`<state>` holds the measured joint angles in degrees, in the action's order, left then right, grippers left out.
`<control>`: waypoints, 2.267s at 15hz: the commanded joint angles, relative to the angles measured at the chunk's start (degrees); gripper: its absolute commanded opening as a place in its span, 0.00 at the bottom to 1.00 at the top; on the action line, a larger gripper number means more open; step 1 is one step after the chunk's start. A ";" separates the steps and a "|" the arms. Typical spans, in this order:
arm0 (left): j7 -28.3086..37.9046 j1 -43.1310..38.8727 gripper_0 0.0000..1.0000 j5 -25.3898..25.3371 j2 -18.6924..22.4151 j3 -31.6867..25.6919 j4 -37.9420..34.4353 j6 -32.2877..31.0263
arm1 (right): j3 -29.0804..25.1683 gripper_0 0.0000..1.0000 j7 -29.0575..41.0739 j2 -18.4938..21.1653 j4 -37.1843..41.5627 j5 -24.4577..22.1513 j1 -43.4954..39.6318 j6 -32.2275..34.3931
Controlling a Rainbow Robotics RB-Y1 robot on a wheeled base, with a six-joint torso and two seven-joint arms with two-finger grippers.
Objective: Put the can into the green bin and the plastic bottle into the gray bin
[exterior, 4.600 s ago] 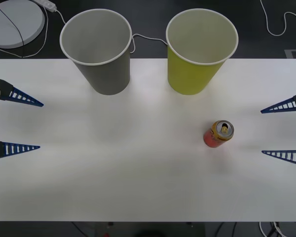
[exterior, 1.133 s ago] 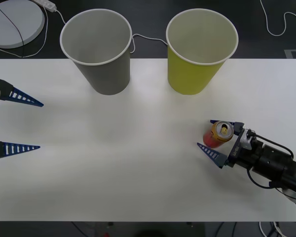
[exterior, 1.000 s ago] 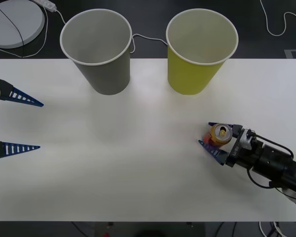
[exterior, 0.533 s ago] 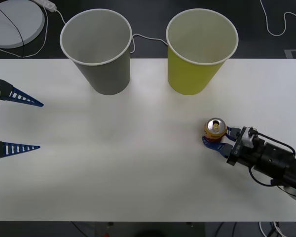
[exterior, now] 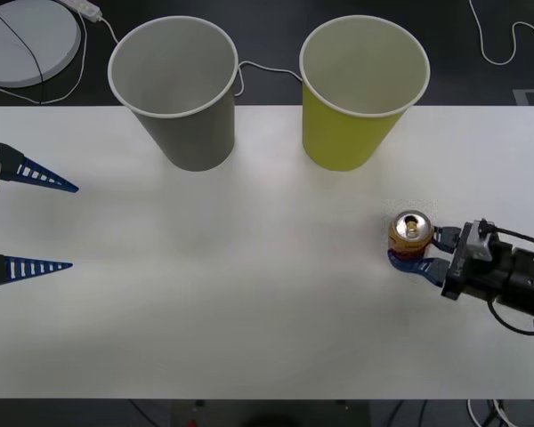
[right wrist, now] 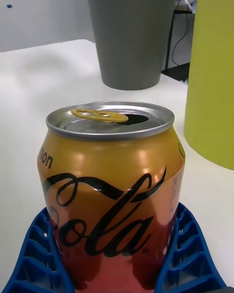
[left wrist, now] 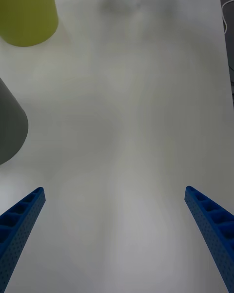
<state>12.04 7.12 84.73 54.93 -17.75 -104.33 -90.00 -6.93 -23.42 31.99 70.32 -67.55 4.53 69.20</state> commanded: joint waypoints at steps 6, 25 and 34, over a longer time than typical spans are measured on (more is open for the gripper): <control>0.00 0.00 1.00 0.00 0.00 0.00 0.00 0.00 | -9.42 0.00 32.56 2.64 26.01 -16.92 -5.76 6.03; 0.00 0.00 1.00 0.00 0.00 0.00 0.00 0.00 | -4.23 0.00 91.97 27.86 40.60 -22.63 21.75 20.80; 0.00 0.00 1.00 0.00 0.00 0.00 0.00 0.00 | 20.38 0.00 98.91 31.20 26.18 -27.73 50.58 20.80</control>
<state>12.04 7.12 84.72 54.93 -17.75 -104.33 -90.00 11.28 75.49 63.60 98.53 -94.39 52.31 90.01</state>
